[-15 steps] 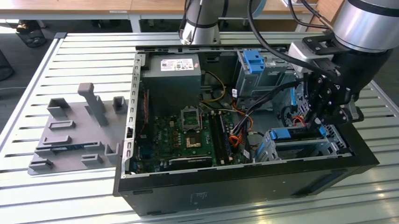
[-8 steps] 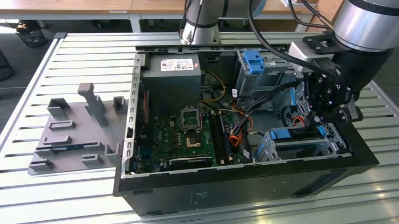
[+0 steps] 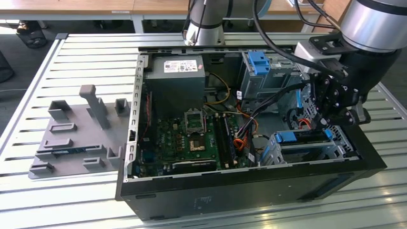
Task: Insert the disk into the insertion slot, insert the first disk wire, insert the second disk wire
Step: 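Insert the second disk wire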
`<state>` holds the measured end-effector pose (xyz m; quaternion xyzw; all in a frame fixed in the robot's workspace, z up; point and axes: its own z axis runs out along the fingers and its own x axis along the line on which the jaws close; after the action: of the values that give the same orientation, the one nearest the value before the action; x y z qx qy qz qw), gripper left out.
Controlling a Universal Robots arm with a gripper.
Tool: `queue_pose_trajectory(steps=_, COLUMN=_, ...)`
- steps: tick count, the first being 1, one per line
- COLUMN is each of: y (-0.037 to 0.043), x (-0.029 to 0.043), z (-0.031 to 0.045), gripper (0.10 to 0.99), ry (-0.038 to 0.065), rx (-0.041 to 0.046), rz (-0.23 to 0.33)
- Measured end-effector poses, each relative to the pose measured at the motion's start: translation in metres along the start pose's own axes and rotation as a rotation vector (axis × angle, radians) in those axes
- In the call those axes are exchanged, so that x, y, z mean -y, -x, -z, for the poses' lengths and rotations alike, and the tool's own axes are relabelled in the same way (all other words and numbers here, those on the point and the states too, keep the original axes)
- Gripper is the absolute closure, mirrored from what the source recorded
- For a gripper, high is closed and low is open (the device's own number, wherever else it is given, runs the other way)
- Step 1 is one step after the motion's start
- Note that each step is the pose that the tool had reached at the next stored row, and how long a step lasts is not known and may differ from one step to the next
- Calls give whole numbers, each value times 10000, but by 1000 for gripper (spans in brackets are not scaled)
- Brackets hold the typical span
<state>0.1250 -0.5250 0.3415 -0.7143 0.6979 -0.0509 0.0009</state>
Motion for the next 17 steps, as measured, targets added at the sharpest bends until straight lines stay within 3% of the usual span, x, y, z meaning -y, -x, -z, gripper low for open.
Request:
queue_pose_trajectory(steps=11, y=-3, x=4, z=47, gripper=980, ry=13, rx=-7, rz=-6)
queue_pose_trajectory(steps=17, y=-5, x=6, z=72, gripper=980, ry=131, rx=-5, rz=-11)
